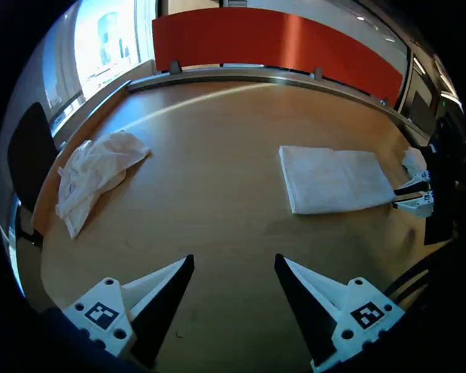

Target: Fold towel

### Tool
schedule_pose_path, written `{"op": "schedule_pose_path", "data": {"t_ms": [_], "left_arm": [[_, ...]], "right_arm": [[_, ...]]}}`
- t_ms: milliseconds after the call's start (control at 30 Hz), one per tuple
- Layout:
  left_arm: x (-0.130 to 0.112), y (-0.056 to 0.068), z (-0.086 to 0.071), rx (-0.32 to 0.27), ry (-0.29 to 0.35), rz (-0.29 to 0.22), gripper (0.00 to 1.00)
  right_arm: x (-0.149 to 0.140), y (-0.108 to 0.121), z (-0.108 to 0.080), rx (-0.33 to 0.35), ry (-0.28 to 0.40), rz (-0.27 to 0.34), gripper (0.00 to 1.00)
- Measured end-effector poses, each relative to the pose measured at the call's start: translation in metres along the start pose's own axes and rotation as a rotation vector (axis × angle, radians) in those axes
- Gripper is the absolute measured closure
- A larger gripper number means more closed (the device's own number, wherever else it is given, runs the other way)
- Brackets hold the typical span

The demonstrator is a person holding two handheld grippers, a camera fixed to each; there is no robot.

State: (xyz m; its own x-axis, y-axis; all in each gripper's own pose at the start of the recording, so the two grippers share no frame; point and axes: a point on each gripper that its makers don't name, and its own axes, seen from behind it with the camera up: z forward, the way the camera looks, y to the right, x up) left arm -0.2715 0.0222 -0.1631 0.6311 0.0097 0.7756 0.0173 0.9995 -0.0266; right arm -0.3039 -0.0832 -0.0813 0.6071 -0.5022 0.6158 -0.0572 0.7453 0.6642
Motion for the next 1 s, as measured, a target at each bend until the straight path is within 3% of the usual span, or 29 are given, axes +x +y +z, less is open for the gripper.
{"op": "schedule_pose_path", "data": {"t_ms": [267,367,700,1000], "left_arm": [[0.001,0.001,0.001,-0.002,-0.001,0.001,0.04],[0.001,0.001,0.001,-0.003,-0.001,-0.001,0.04],[0.000,0.001,0.001,-0.004,-0.003,-0.001,0.04],[0.003,0.001,0.002,-0.006,-0.001,-0.005,0.04]], "right_arm": [[0.004,-0.001,0.003,-0.003,0.012,-0.011,0.85],[0.005,-0.002,0.003,-0.004,0.018,-0.007,0.93],[0.012,-0.001,-0.002,-0.020,0.036,-0.003,0.94],[0.052,0.005,-0.031,-0.059,0.132,0.007,0.94]]}}
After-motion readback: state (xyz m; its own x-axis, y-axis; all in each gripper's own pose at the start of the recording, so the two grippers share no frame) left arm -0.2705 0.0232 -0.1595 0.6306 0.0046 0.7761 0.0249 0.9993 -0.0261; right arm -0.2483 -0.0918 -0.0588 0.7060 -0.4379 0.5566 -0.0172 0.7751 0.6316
